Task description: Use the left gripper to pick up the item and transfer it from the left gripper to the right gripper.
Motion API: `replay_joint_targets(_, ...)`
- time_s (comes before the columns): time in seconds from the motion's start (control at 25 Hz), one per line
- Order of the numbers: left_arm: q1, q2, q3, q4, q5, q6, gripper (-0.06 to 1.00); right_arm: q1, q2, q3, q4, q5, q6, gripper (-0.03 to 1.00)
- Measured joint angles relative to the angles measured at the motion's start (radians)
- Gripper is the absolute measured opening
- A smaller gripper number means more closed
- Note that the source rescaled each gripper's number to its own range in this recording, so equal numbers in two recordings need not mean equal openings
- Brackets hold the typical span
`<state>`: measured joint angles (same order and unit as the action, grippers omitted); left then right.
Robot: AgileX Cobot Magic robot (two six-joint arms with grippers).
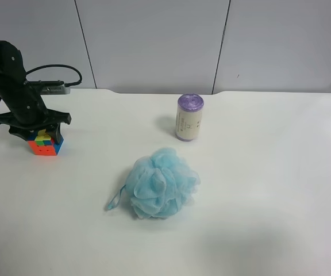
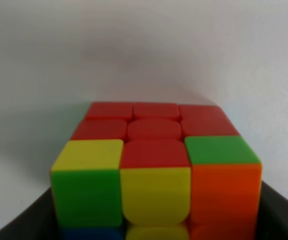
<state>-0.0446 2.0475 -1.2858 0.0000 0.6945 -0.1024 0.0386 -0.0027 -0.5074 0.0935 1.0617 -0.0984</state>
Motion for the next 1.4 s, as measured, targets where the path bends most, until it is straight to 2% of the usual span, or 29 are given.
replay_joint_targets(0.36, 0.000, -0.011, 0.000, 0.000, 0.004, 0.000, 0.00, 0.000, 0.000, 0.000, 0.000, 0.000, 0.000, 1.00)
replay_joint_targets(0.52, 0.000, -0.070, 0.000, 0.000, 0.029, 0.000, 0.00, 0.000, 0.000, 0.000, 0.000, 0.000, 0.000, 1.00)
replay_joint_targets(0.76, 0.000, -0.178, 0.000, -0.047, 0.107, 0.011, 0.00, 0.000, 0.000, 0.000, 0.000, 0.000, 0.000, 1.00)
replay_joint_targets(0.92, 0.000, -0.238, 0.000, -0.125, 0.166, 0.094, 0.00, 0.000, 0.000, 0.000, 0.000, 0.000, 0.000, 1.00)
replay_joint_targets(1.24, 0.000, -0.308, 0.000, -0.381, 0.230, 0.341, 0.00, 0.000, 0.000, 0.000, 0.000, 0.000, 0.000, 1.00)
replay_joint_targets(1.4, -0.016, -0.345, 0.006, -0.455, 0.236, 0.436, 0.00, 0.000, 0.000, 0.000, 0.000, 0.000, 0.000, 1.00)
